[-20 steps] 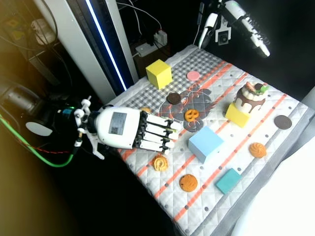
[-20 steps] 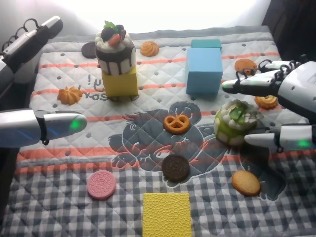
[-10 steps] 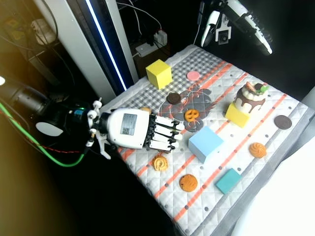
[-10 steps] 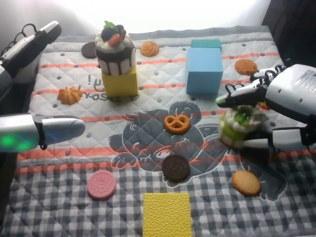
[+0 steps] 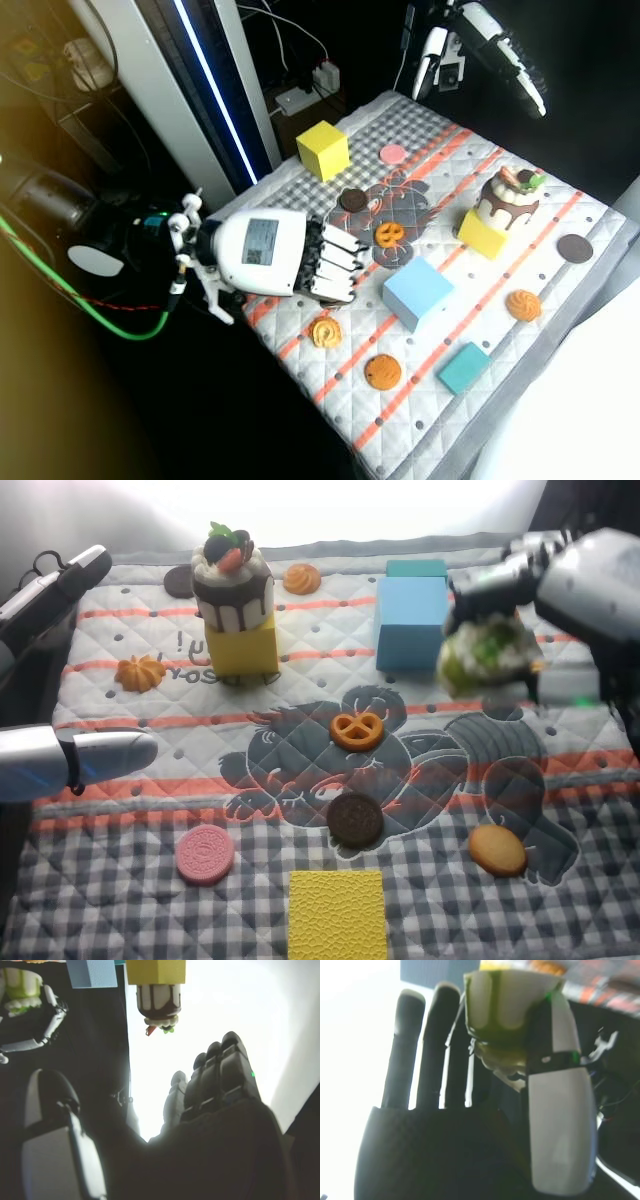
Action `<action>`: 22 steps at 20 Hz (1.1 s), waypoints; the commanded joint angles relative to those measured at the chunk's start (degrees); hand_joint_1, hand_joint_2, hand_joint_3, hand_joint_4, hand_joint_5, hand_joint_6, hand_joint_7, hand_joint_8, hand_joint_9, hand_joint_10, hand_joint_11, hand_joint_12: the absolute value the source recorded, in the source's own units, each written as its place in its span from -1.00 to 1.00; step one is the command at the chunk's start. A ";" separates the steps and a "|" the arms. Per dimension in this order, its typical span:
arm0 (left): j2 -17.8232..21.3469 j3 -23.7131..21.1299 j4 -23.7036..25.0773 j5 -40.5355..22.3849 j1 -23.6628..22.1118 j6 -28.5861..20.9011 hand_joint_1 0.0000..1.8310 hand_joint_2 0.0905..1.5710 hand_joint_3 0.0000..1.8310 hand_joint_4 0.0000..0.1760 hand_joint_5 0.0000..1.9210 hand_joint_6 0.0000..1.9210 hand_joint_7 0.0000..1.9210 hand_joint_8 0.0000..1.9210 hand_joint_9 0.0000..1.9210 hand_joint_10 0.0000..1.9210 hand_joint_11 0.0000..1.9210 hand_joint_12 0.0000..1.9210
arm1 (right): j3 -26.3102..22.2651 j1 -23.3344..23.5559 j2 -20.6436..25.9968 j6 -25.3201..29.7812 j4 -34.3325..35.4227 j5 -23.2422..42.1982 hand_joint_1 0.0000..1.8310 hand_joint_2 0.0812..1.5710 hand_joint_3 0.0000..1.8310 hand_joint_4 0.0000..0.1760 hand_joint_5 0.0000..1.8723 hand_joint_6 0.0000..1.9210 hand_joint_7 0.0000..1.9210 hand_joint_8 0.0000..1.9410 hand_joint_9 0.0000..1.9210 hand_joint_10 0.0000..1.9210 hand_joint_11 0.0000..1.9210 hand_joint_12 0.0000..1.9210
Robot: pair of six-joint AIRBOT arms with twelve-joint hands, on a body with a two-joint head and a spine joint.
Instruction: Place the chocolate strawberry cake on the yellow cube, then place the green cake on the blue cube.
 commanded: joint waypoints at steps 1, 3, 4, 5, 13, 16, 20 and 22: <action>0.08 0.00 0.71 -7.50 -0.27 -0.40 -0.09 -0.03 -0.99 0.84 -1.00 -1.00 -1.00 -1.00 -1.00 -1.00 -1.00 -1.00 | 0.60 1.48 -0.59 0.21 1.04 6.98 0.36 0.39 -1.00 -1.00 -0.02 -0.06 0.11 0.06 0.07 -0.17 -0.25 0.55; 0.03 0.02 0.70 -7.50 -0.26 -0.41 -0.10 -0.03 -1.00 0.99 -1.00 -1.00 -1.00 -1.00 -1.00 -1.00 -1.00 -1.00 | 2.70 4.52 -2.41 0.21 1.47 5.30 0.33 0.39 -1.00 -1.00 -0.01 -0.01 0.07 0.05 0.00 -0.30 -0.29 0.48; -0.01 0.03 0.71 -7.51 -0.26 -0.41 -0.11 -0.04 -1.00 1.00 -1.00 -1.00 -1.00 -1.00 -1.00 -1.00 -1.00 -1.00 | 3.67 5.75 -3.28 0.21 1.51 4.22 0.33 0.40 -1.00 -0.91 0.00 0.02 0.06 0.03 0.01 -0.31 -0.24 0.50; -0.04 0.03 0.74 -7.49 -0.26 -0.41 -0.12 -0.04 -1.00 1.00 -1.00 -1.00 -1.00 -1.00 -1.00 -1.00 -1.00 -1.00 | 4.56 6.85 -4.13 0.21 1.52 3.21 0.33 0.40 -1.00 -0.84 -0.01 0.06 0.06 0.02 0.04 -0.30 -0.16 0.49; -0.41 0.28 0.81 -7.17 -0.16 -0.41 -0.11 -0.02 -0.99 0.71 -0.99 -1.00 -1.00 -1.00 -1.00 -1.00 -1.00 -1.00 | 10.83 13.57 -9.60 -1.70 1.46 -5.91 0.36 0.39 -1.00 -1.00 0.03 -0.15 0.06 0.15 0.02 -0.04 -0.22 0.57; -0.53 0.32 0.87 -7.17 -0.16 -0.41 -0.11 -0.01 -0.99 0.68 -0.99 -1.00 -1.00 -1.00 -1.00 -1.00 -1.00 -1.00 | 12.68 14.40 -10.90 -1.70 1.44 -8.41 0.35 0.39 -1.00 -1.00 0.03 -0.12 0.04 0.15 -0.08 -0.08 -0.42 0.56; -0.55 0.30 0.93 -7.17 -0.09 -0.41 -0.11 0.00 -0.99 0.38 -0.99 -1.00 -1.00 -1.00 -1.00 -1.00 -1.00 -1.00 | 13.97 14.49 -11.65 -1.70 1.46 -10.76 0.34 0.39 -1.00 -1.00 -0.01 -0.02 0.09 0.03 0.06 0.03 -0.15 0.61; -0.55 0.29 0.98 -7.13 -0.07 -0.52 -0.11 0.00 -0.99 0.18 -0.98 -0.99 -1.00 -1.00 -1.00 -1.00 -1.00 -1.00 | 14.09 14.48 -11.89 -1.70 1.46 -11.06 0.37 0.41 -1.00 -1.00 0.01 -0.18 0.02 0.26 0.02 0.22 -0.16 0.70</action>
